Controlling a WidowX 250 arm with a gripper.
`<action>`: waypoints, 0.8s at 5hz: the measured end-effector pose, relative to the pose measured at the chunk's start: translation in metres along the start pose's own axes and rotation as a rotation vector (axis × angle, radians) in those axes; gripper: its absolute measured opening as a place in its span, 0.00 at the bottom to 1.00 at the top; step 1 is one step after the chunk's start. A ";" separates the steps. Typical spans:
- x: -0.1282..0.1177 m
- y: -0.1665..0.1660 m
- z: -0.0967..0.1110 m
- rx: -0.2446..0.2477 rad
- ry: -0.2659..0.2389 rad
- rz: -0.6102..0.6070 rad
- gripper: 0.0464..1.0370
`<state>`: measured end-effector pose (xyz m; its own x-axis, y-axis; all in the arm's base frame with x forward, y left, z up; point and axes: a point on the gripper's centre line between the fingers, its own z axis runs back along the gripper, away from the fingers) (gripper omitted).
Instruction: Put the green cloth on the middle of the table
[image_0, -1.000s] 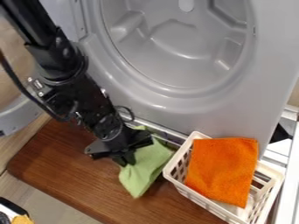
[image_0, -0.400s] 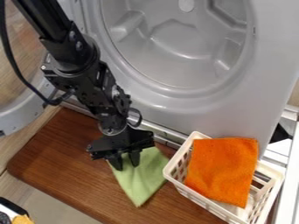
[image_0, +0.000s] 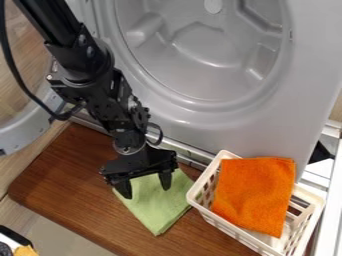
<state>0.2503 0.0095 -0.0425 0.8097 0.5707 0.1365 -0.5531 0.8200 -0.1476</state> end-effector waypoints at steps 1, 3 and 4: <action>0.008 -0.005 0.015 0.007 -0.002 -0.021 0.97; 0.011 -0.022 0.058 -0.019 0.028 -0.076 0.97; 0.008 -0.026 0.081 -0.032 0.024 -0.094 0.97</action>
<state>0.2556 -0.0040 0.0418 0.8622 0.4902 0.1280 -0.4685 0.8676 -0.1668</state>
